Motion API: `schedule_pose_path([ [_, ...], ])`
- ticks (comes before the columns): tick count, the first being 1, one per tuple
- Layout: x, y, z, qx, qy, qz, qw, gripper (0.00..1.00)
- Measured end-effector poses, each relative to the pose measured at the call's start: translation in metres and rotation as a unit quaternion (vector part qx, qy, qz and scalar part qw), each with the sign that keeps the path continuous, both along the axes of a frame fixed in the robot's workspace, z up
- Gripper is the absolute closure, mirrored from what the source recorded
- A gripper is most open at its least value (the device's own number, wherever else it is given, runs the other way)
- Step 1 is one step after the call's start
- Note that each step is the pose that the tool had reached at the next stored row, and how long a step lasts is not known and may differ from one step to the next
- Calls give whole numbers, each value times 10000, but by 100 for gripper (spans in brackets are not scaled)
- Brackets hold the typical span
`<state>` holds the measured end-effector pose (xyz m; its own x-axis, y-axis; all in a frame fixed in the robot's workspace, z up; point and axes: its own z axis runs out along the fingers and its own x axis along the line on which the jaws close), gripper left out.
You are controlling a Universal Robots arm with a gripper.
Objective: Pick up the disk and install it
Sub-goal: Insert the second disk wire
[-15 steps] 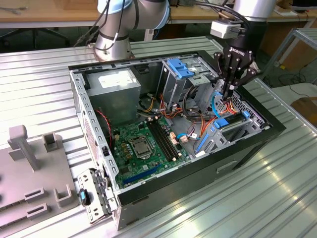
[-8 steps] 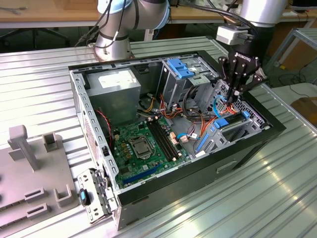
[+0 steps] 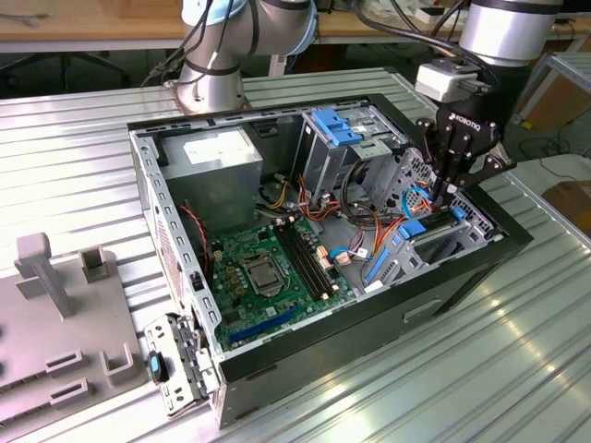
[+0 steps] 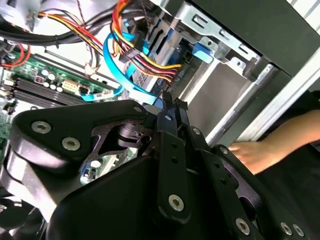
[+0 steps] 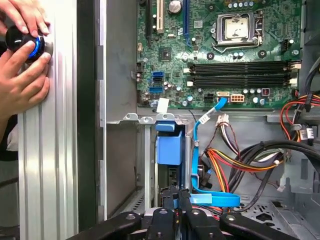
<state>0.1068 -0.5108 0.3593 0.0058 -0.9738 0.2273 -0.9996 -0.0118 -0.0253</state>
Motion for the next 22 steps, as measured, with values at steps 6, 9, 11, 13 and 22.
schedule_pose_path([
  [6,-45,-75,-1,277,-194,6,9994,84],
  [9,-47,-120,-9,289,-194,3,9994,84],
  [11,-47,-122,-17,288,-196,-39,9994,84],
  [13,-47,-122,-22,286,-196,-67,9994,84],
  [22,-46,-123,-47,293,-194,-4,9994,84],
])
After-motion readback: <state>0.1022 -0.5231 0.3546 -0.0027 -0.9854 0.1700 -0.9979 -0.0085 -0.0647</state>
